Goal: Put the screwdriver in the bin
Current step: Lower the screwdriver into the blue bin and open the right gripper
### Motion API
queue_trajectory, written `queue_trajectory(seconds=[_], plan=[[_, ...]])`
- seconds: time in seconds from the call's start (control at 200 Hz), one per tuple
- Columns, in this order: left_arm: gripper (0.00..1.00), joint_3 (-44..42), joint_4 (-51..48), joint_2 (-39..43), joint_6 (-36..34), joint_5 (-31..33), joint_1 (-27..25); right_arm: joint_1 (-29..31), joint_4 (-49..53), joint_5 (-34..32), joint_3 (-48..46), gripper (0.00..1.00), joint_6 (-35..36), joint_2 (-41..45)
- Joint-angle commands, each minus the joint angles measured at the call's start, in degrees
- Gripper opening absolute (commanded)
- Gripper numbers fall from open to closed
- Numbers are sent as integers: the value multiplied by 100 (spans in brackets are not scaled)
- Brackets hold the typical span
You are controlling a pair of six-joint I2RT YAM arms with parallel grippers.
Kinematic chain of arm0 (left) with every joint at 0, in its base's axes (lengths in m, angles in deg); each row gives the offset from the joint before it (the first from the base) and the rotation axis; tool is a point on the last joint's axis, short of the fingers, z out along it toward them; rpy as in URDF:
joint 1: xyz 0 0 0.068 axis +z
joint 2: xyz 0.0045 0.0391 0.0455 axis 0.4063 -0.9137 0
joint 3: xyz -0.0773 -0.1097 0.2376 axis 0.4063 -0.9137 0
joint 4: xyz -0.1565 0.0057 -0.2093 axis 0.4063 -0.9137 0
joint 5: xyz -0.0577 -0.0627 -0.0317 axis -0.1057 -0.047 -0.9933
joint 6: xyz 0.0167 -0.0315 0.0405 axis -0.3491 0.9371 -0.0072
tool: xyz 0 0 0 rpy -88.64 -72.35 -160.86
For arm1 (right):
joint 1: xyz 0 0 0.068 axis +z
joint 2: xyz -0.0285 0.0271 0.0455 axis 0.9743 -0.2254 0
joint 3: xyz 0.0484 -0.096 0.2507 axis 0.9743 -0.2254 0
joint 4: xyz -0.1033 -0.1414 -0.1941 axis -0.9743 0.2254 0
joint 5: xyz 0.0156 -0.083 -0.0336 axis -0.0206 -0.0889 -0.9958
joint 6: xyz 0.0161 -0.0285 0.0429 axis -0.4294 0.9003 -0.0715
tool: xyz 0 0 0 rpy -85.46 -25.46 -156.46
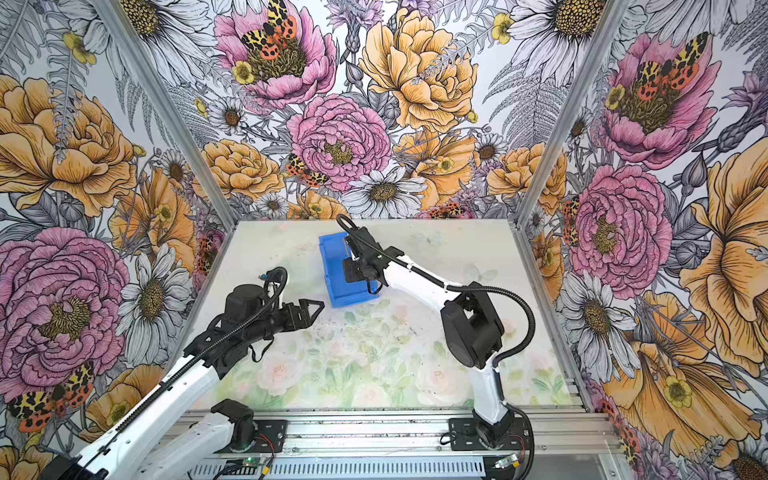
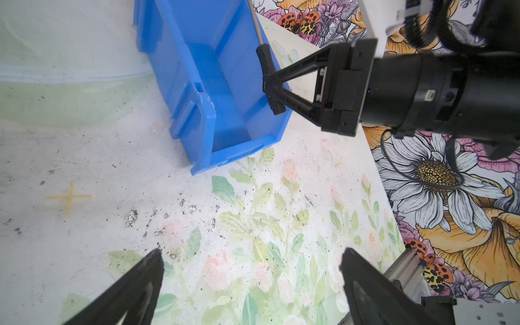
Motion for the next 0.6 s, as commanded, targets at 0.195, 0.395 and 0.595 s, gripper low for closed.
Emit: queue_trajectory(seconds=[0.195, 0.395, 0.595], plan=[[98, 310, 479, -534, -347, -449, 262, -66, -68, 202, 292, 0, -83, -404], [99, 296, 591, -673, -329, -502, 325, -66, -59, 289, 472, 0, -86, -664], [98, 186, 595, -601, -278, -524, 368, -65, -60, 327, 593, 0, -75, -859]])
